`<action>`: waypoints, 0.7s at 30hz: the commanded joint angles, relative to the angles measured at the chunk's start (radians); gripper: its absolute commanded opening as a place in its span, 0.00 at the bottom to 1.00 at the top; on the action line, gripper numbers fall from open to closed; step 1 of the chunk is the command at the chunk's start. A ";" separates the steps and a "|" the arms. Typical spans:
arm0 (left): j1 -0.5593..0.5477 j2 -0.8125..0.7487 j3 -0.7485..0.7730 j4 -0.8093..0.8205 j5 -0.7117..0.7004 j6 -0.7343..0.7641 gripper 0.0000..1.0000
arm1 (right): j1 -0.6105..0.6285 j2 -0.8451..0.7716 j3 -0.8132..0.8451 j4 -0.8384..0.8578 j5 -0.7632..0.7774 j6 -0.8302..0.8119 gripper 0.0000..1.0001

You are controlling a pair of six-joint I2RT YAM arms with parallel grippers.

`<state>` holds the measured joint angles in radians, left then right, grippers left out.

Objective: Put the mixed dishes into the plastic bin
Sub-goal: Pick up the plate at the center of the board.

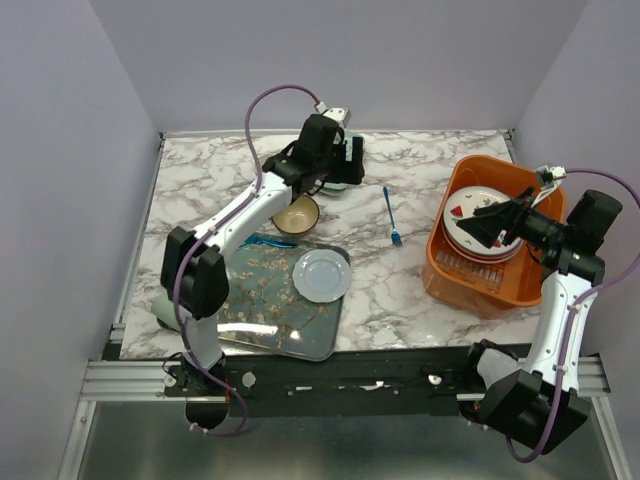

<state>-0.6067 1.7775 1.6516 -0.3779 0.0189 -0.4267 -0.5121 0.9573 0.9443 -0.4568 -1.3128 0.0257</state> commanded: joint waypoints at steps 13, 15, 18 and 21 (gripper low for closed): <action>0.211 0.569 0.732 -0.329 0.070 0.192 0.58 | -0.005 0.004 -0.013 0.015 0.026 -0.013 1.00; 0.226 0.602 0.738 -0.308 0.092 0.195 0.54 | -0.005 0.006 -0.013 0.017 0.027 -0.015 1.00; 0.248 0.635 0.743 -0.290 0.101 0.204 0.52 | -0.005 0.011 -0.015 0.015 0.033 -0.017 1.00; 0.259 0.671 0.749 -0.276 0.098 0.212 0.49 | -0.005 0.015 -0.015 0.015 0.038 -0.017 1.00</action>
<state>-0.3485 2.3917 2.3672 -0.6682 0.0731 -0.2451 -0.5121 0.9634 0.9413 -0.4564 -1.2949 0.0250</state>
